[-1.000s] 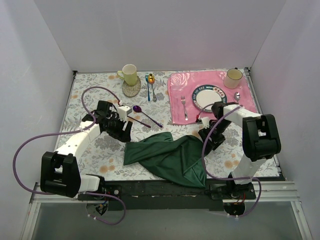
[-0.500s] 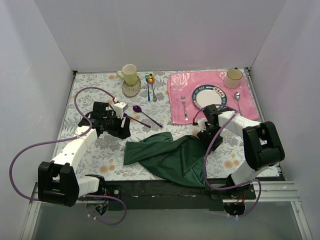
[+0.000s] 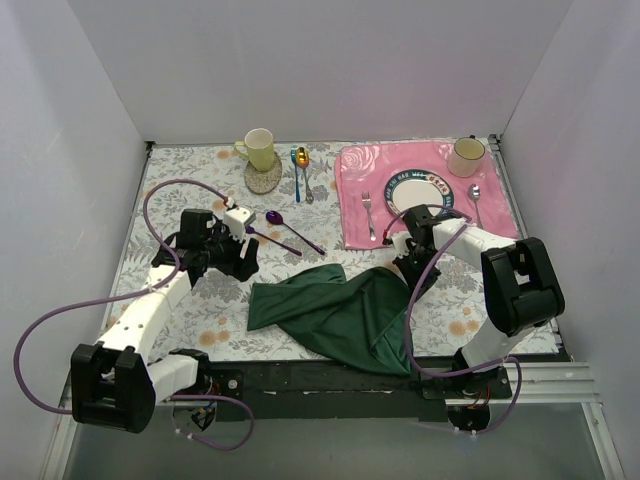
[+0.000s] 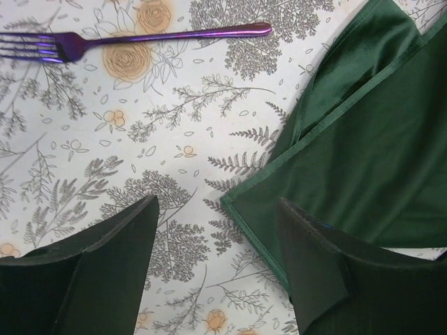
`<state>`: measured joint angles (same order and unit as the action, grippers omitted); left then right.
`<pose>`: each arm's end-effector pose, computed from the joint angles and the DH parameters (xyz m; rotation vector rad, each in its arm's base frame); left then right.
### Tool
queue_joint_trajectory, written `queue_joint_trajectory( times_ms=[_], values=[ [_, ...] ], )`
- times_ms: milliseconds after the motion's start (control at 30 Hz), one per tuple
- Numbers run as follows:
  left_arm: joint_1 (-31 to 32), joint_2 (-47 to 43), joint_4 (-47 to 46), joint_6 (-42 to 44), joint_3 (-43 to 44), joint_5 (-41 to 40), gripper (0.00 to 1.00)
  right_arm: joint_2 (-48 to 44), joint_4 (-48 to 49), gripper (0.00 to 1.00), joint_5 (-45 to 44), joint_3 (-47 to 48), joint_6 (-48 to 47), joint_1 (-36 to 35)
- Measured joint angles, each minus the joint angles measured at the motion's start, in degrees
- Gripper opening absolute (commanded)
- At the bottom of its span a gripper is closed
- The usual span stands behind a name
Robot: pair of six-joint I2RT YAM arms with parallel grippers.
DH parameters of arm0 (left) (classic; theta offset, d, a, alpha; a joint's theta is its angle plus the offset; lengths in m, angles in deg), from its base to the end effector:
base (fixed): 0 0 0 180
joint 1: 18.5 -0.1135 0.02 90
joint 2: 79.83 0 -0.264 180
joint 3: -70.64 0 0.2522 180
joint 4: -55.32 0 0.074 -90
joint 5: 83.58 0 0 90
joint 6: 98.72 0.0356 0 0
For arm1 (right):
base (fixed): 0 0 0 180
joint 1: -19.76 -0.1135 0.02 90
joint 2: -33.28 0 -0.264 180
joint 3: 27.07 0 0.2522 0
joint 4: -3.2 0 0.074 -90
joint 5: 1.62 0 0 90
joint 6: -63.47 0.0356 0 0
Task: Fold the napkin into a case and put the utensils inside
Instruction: Pick up the crumpled napkin from the center of the board.
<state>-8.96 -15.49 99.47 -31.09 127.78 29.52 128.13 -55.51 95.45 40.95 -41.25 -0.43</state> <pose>0.2172 -0.0507 0.2365 -0.1015 2.5090 -0.7336 0.2574 0.0993 0.1537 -0.9260 2.9204 0.1947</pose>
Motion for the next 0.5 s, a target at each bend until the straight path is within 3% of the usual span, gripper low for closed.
queue_joint_trajectory(
  times_ms=[233, 500],
  values=[
    [0.0, -1.4, -2.1, 5.9, -2.1, 0.4, 0.66, 0.4, 0.4, 0.01, -1.2, 1.2, -0.5, -0.1],
    [0.0, 2.1, -1.5, 12.2, -4.3, 2.9, 0.54, -0.4, 6.4, 0.01, -4.2, 3.7, -4.5, 1.4]
  ],
)
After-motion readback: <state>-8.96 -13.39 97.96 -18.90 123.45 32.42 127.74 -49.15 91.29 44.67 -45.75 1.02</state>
